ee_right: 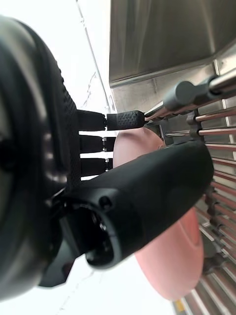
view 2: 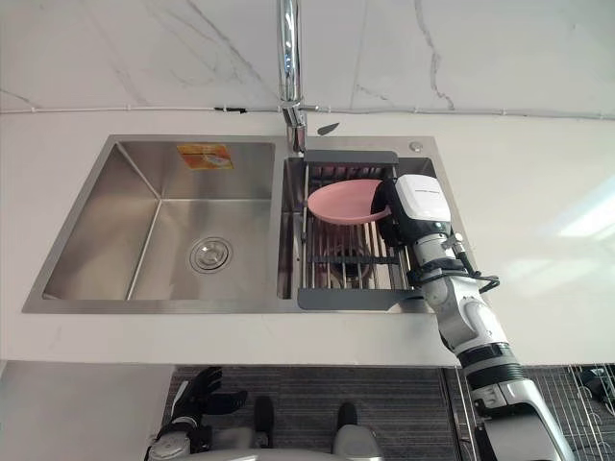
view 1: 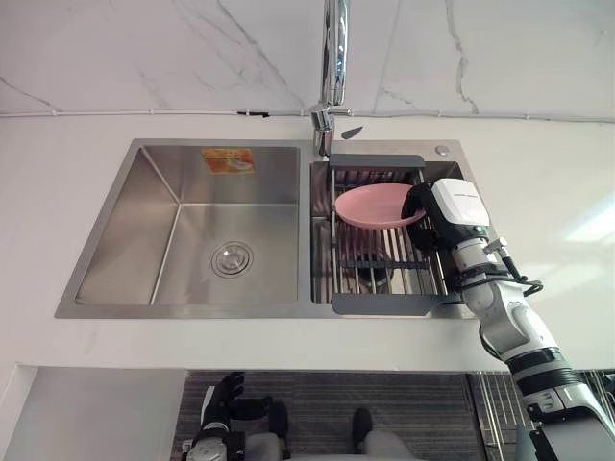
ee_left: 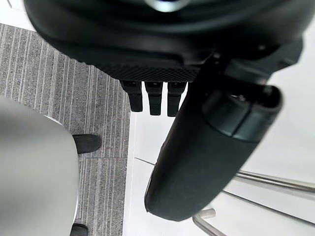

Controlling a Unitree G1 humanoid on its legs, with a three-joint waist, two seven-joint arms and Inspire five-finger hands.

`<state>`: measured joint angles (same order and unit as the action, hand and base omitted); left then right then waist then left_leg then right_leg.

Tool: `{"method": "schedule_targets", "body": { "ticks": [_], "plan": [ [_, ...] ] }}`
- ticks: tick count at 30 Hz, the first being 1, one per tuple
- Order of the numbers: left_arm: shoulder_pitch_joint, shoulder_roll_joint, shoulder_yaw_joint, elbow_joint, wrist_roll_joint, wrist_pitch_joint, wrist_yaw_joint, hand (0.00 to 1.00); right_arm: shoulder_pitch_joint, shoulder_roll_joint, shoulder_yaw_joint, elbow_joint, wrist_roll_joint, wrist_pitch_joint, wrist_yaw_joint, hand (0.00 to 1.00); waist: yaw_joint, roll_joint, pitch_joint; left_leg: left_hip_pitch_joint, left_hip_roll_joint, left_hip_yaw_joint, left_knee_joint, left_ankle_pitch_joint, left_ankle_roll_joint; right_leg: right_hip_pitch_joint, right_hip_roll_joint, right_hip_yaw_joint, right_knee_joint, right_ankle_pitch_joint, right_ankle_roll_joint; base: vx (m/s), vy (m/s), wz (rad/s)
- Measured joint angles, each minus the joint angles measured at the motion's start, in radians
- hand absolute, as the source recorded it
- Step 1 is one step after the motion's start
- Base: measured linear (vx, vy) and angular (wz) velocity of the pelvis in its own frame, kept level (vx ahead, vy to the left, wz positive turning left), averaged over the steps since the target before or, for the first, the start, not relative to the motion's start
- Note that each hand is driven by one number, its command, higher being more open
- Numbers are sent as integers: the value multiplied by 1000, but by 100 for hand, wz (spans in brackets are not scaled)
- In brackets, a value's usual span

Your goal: Walk over to the sink, pick up the cup, carry it to the dishwasher, place the cup inside the dishwasher, then close the dishwasher door

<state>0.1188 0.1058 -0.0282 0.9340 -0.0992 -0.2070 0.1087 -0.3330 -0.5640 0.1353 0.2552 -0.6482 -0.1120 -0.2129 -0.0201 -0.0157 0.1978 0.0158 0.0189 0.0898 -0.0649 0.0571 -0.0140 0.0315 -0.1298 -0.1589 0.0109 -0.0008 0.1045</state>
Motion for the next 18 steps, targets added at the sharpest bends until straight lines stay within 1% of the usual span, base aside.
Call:
{"method": "schedule_targets", "body": {
  "ticks": [5,11,15,18],
  "plan": [
    [0,0,1,-3,0,2,0,90,67,17,-24,-96,28,0,4,30,0,0,0,6,1,3,0,0,0,2,0,8,2,0,0,0,0,-3],
    [0,0,5,1,1,7,-1,90,166,60,-66,-253,80,-7,10,30,-11,0,-1,25,2,6,0,0,0,18,1,15,4,0,0,-12,-2,-1],
    [0,-1,13,10,2,10,-1,90,219,83,-96,-384,107,-37,11,30,-20,0,-4,37,3,14,-2,0,-1,24,2,24,4,0,0,-41,-6,-7],
    [0,-7,25,16,2,12,-1,90,235,114,-112,-436,116,-56,13,30,-21,-1,-6,58,5,38,-14,0,-1,28,5,44,3,1,-1,-37,-7,-23]
  ]
}}
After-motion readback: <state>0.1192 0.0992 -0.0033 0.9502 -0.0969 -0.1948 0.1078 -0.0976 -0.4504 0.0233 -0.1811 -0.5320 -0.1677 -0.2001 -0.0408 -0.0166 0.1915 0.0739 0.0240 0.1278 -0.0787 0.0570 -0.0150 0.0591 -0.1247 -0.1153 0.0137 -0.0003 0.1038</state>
